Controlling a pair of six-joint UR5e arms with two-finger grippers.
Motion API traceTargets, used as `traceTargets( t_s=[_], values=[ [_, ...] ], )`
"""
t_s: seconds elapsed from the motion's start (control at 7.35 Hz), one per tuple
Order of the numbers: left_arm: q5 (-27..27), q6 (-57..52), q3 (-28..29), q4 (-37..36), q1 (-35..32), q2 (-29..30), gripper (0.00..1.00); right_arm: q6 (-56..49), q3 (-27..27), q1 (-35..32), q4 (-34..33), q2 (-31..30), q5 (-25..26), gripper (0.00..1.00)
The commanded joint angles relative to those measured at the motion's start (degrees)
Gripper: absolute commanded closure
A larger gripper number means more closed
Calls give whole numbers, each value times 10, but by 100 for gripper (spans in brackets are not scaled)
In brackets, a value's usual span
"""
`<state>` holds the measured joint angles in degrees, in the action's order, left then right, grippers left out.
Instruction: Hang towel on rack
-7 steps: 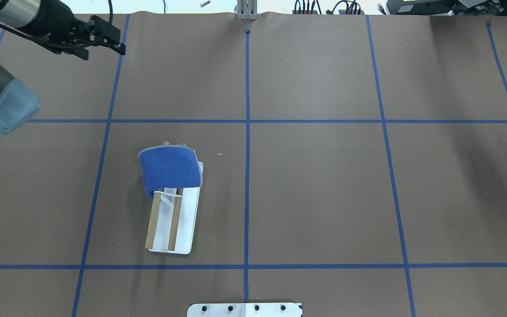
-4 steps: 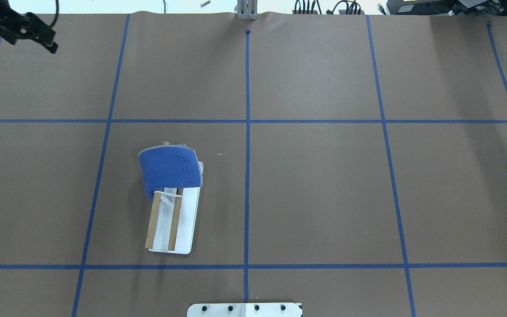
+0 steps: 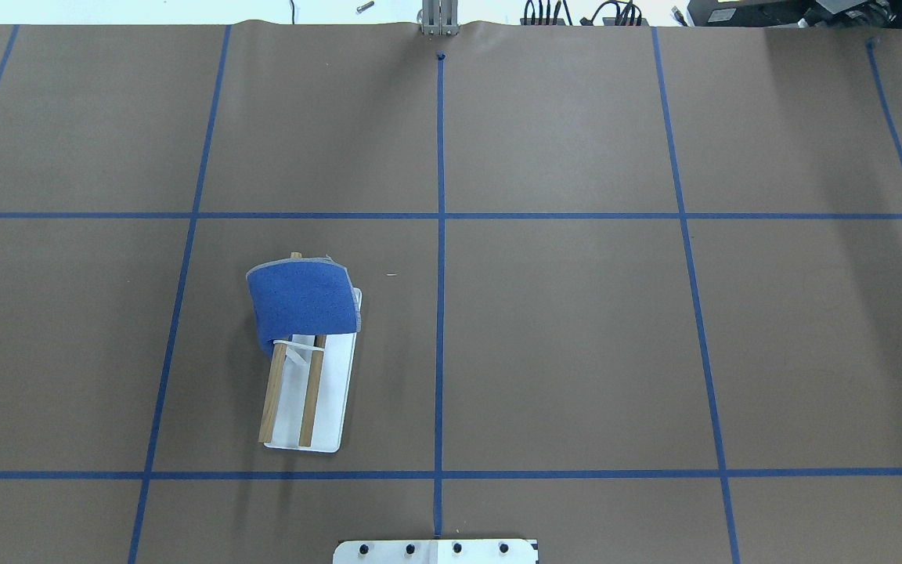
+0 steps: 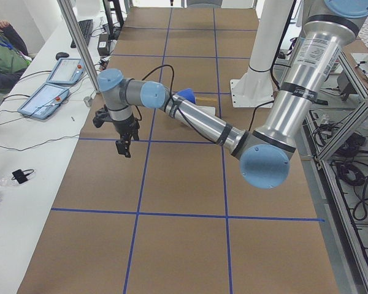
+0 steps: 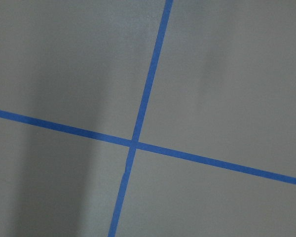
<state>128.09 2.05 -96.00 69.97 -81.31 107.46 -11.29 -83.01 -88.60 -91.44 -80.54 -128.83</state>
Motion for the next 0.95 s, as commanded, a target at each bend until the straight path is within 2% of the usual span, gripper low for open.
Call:
traceTargets(
  t_s=[0.0, 0.14, 0.27, 0.41, 0.82],
  values=[
    [5, -16, -1, 95, -36, -89, 1, 3, -10, -1, 0, -3, 1, 0],
    [6, -41, -1, 133, -48, -130, 1, 3, -11, -1, 0, -3, 0, 0],
    [30, -43, -4, 167, -67, -171, 1, 3, -13, -1, 1, -4, 0, 0],
    [77, -36, -3, 191, -81, -180, 1, 3, -13, 0, 1, -4, 0, 0],
    [85, -43, -9, 195, -83, -180, 1, 4, -12, 0, 5, -6, 1, 0]
  ],
)
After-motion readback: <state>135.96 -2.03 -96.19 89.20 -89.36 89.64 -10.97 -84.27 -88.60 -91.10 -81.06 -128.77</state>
